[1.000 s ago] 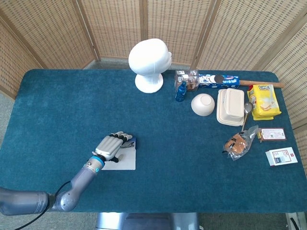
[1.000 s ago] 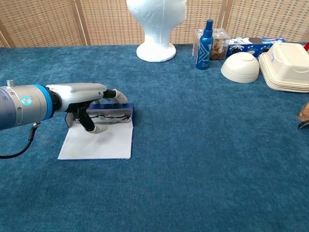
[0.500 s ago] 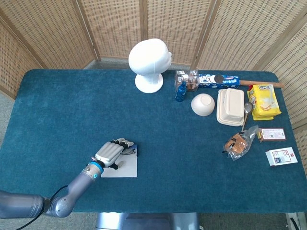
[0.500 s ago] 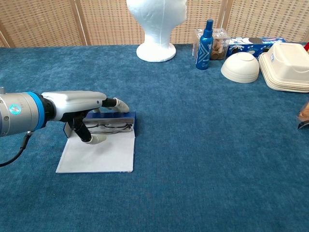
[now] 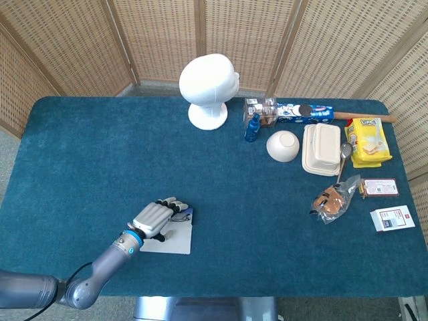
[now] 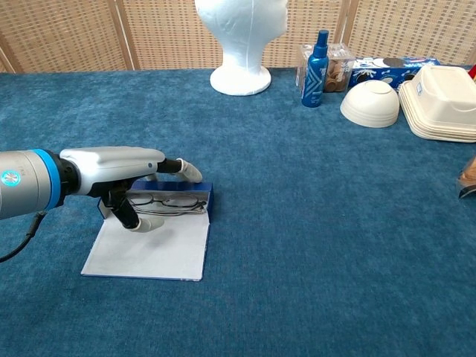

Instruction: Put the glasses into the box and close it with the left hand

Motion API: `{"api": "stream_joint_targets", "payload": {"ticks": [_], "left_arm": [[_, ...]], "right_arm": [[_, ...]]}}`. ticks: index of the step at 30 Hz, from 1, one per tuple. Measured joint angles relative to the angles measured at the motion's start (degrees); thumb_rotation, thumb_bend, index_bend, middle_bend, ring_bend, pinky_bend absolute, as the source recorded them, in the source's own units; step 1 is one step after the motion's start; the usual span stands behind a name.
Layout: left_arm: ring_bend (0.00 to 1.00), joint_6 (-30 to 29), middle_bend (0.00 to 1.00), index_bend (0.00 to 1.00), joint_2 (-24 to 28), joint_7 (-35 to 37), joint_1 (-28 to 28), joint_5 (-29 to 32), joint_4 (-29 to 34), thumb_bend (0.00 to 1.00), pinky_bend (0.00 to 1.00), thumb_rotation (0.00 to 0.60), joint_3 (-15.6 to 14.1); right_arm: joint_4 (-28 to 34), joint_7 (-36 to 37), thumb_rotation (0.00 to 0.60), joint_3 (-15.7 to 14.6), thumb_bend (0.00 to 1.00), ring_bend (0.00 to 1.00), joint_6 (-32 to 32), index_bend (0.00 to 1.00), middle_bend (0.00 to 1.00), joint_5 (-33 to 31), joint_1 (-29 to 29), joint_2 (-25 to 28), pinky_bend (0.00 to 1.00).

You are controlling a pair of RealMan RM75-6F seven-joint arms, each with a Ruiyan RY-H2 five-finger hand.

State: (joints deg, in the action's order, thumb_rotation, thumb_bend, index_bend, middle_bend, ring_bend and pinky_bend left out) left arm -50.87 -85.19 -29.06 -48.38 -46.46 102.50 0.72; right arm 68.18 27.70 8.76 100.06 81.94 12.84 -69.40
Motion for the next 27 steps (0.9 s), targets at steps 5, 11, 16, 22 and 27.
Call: {"api": "stream_joint_targets", "payload": {"ticks": [5, 11, 16, 22, 27], "left_arm": [[0.07, -0.6, 0.15, 0.14, 0.9, 0.0, 0.3, -0.6, 1.4, 0.39, 0.17, 0.6, -0.9], [0.07, -2.1, 0.15, 0.14, 2.1, 0.0, 1.1, -1.2, 3.2, 0.39, 0.17, 0.6, -1.9], [0.07, -3.1, 0.15, 0.14, 2.6, 0.6, 2.1, -2.0, 4.2, 0.39, 0.17, 0.6, -2.6], [0.07, -3.6, 0.15, 0.14, 2.5, 1.1, 2.7, -2.0, 5.0, 0.39, 0.17, 0.6, -2.7], [0.07, -3.8, 0.15, 0.14, 2.3, 1.2, 3.0, -2.6, 5.6, 0.38, 0.17, 0.6, -2.9]], "right_arm": [[0.3, -0.2, 0.579, 0.0, 0.39, 0.13, 0.1, 0.04, 0.17, 0.1, 0.0, 0.1, 0.28], [0.4, -0.3, 0.582, 0.0, 0.39, 0.13, 0.1, 0.04, 0.17, 0.2, -0.2, 0.1, 0.28], [0.3, -0.1, 0.578, 0.0, 0.39, 0.13, 0.0, 0.04, 0.17, 0.2, -0.2, 0.1, 0.28], [0.1, 0.2, 0.578, 0.1, 0.39, 0.13, 0.1, 0.04, 0.17, 0.2, -0.2, -0.1, 0.28], [-0.3, 0.5, 0.581, 0.1, 0.39, 0.13, 0.1, 0.04, 0.17, 0.2, -0.2, -0.2, 0.28]]}}
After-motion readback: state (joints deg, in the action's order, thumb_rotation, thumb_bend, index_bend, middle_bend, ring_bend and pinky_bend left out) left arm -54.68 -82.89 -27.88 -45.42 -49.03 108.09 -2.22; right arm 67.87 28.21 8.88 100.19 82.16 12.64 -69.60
